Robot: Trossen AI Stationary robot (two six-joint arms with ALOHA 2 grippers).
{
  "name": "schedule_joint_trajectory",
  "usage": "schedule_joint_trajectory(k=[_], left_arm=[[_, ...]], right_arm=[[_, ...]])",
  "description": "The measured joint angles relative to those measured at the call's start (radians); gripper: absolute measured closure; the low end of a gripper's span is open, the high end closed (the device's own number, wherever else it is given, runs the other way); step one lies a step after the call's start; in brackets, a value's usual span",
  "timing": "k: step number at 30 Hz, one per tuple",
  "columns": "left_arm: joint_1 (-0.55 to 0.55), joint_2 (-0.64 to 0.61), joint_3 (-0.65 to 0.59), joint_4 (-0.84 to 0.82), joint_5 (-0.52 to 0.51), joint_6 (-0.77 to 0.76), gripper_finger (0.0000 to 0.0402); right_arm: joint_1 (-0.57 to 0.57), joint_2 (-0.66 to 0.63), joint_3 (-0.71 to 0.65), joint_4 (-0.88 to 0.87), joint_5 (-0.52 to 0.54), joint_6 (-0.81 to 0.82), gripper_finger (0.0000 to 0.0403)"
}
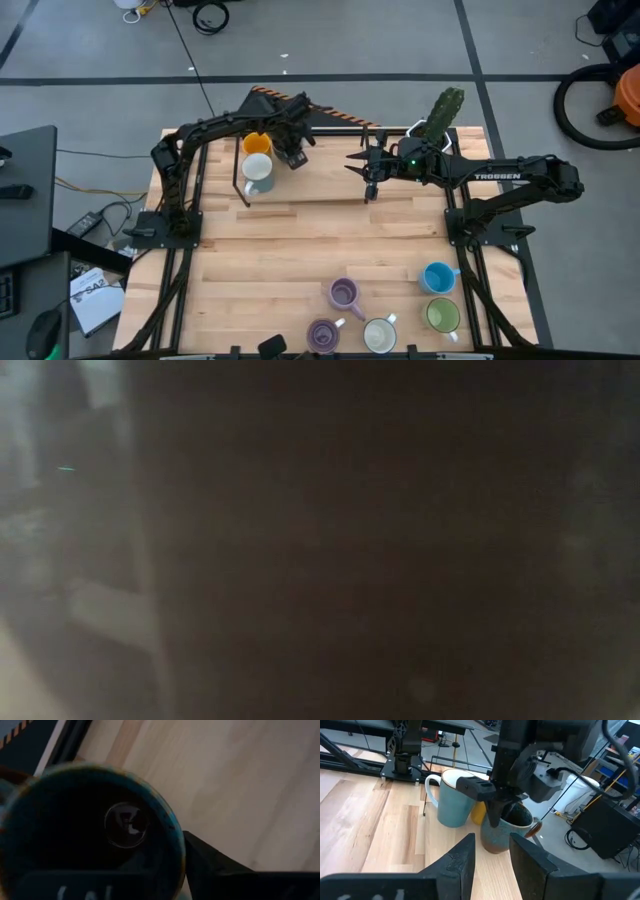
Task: Place coffee mugs
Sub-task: Put the light blue patterned mug on the shelf, then put the blue mug on the shelf
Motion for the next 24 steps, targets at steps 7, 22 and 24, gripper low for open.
schedule_joint_trajectory(k=[7, 22, 24], left_arm=[[0.002, -0.001, 0.024, -0.032, 0.001, 0.009, 0.0326], [0.001, -0.019, 0.024, -0.032, -0.004, 0.036, 0.0217], [0.000, -0.040, 0.024, -0.008, -0.013, 0.047, 0.0210]], right_arm=[[0.000, 0.000, 0.000, 0.000, 0.000, 0.000, 0.0277], [0.000, 0.000, 0.000, 0.000, 0.000, 0.000, 0.0277], [0.000, 0.000, 0.000, 0.000, 0.000, 0.000, 0.0277]])
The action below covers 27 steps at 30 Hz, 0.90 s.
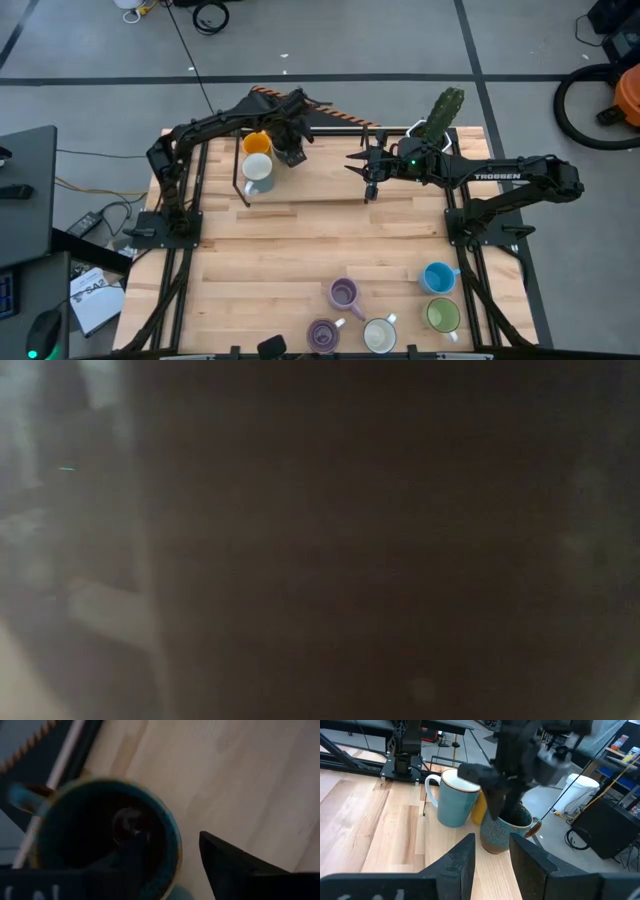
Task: Place coffee mugs
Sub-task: Put the blue mug on the shelf
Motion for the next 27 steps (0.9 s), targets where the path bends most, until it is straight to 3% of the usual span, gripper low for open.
schedule_joint_trajectory(k=[12, 19, 24, 27], left_arm=[[-0.124, -0.178, -0.049, 0.164, -0.023, 0.129, 0.0209], [-0.254, -0.365, -0.354, 0.420, -0.023, 0.089, 0.0209], [-0.364, -0.472, -0.546, 0.574, -0.021, 0.013, 0.0209], [-0.444, -0.508, -0.652, 0.661, -0.022, -0.052, 0.0209]], right_arm=[[0.000, 0.000, 0.000, -0.072, 0.000, -0.003, 0.0277], [0.042, 0.000, 0.016, -0.169, 0.003, 0.063, 0.0277], [0.147, 0.003, 0.108, -0.334, 0.143, 0.106, 0.0277], [0.199, 0.003, 0.155, -0.430, 0.138, 0.178, 0.0277]])
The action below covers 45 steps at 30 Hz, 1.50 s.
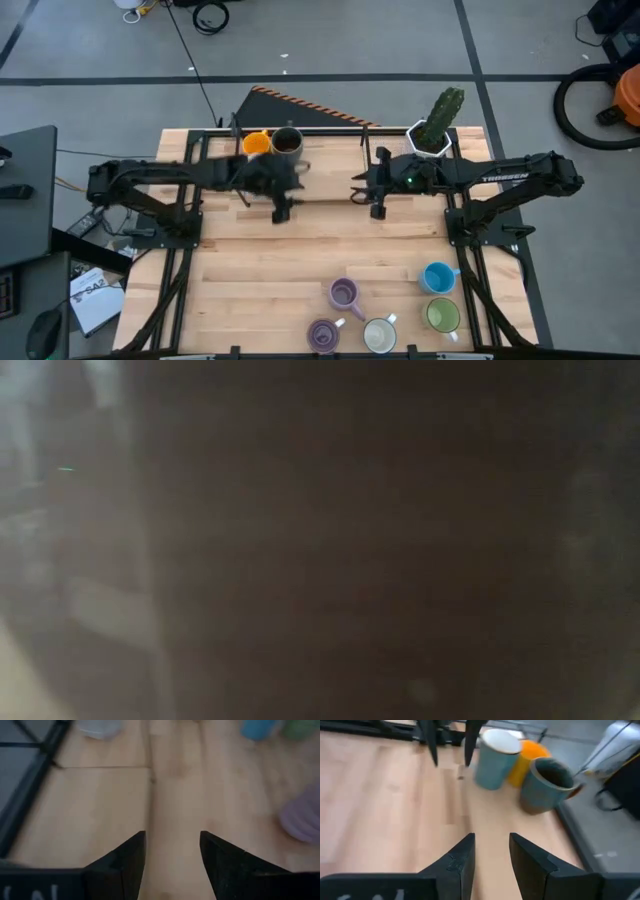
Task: Place coffee mugs
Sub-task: Put the blue mug on the shelf
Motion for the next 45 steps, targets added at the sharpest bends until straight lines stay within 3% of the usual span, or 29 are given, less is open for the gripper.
schedule_joint_trajectory(k=[9, 16, 19, 26, 31, 39, 45], left_arm=[[-0.242, -0.012, -0.173, 0.194, -0.010, -0.115, 0.0209], [-0.417, -0.011, -0.186, 0.188, -0.210, -0.174, 0.0209], [-0.461, -0.011, -0.186, 0.175, -0.243, -0.211, 0.0209], [-0.499, -0.011, -0.186, 0.168, -0.253, -0.269, 0.0209], [-0.495, -0.011, -0.186, 0.168, -0.253, -0.285, 0.0209], [-0.490, -0.011, -0.186, 0.168, -0.253, -0.284, 0.0209], [-0.491, -0.011, -0.186, 0.168, -0.253, -0.284, 0.0209]], right_arm=[[0.115, 0.001, 0.179, -0.410, -0.053, 0.394, 0.0277], [0.311, 0.021, 0.239, -0.553, -0.020, 0.662, 0.0277], [0.381, 0.055, 0.239, -0.625, -0.034, 0.808, 0.0277], [0.496, 0.148, 0.238, -0.786, -0.110, 1.161, 0.0277], [0.540, 0.226, 0.238, -0.934, -0.258, 1.355, 0.0274], [0.593, 0.373, 0.238, -0.987, -0.488, 1.472, 0.0221], [0.629, 0.432, 0.238, -1.004, -0.518, 1.519, 0.0179]])
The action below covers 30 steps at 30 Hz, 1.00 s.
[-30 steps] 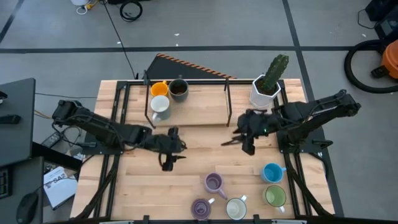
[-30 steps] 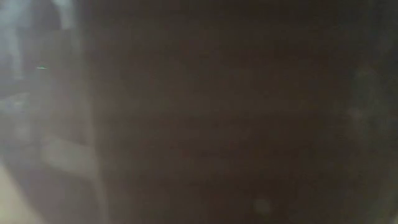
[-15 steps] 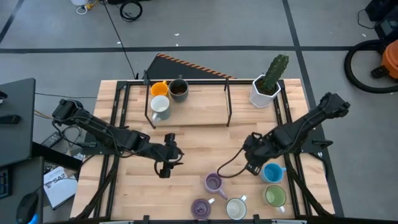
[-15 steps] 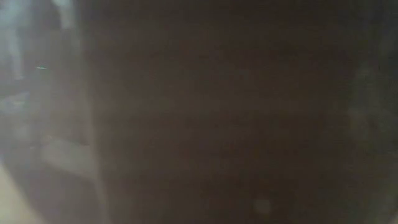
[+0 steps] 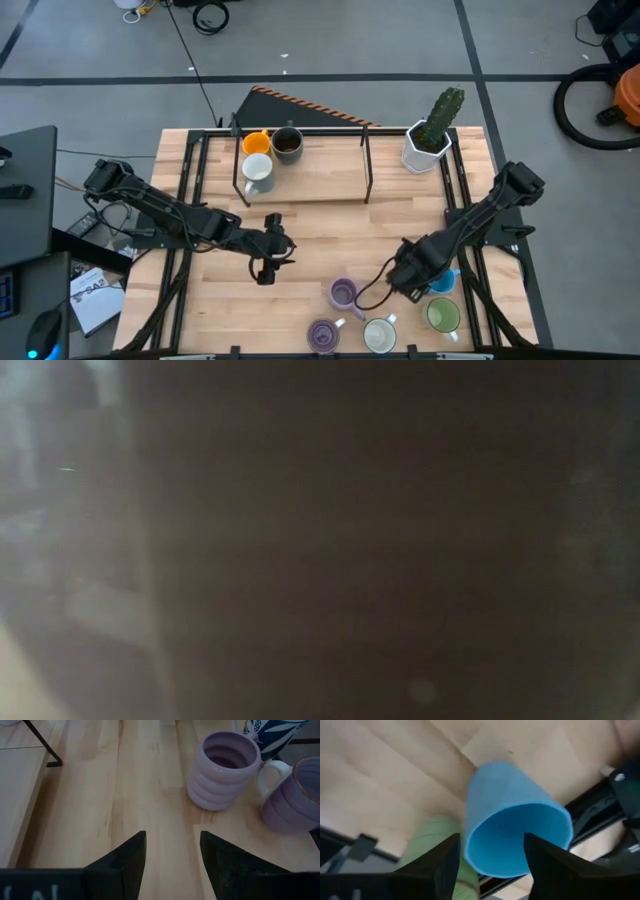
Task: Place coffee mugs
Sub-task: Put the blue mug on the shelf
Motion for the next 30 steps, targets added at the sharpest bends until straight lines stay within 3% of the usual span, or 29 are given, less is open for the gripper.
schedule_joint_trajectory(k=[7, 15, 25, 30], left_arm=[[0.000, 0.000, 0.000, 0.000, 0.000, -0.001, 0.0209], [0.019, -0.005, 0.026, -0.002, -0.085, -0.065, 0.0209], [0.091, -0.066, 0.123, 0.001, 0.030, 0.106, 0.0209], [0.122, -0.091, 0.125, -0.003, 0.081, 0.121, 0.0209]], right_arm=[[0.016, 0.044, -0.002, 0.032, 0.071, -0.010, 0.0191], [0.009, 0.057, -0.024, 0.054, 0.110, -0.063, 0.0262], [-0.004, 0.053, -0.077, 0.143, 0.113, -0.150, 0.0368], [-0.009, 0.044, -0.034, 0.106, 0.135, -0.181, 0.0376]])
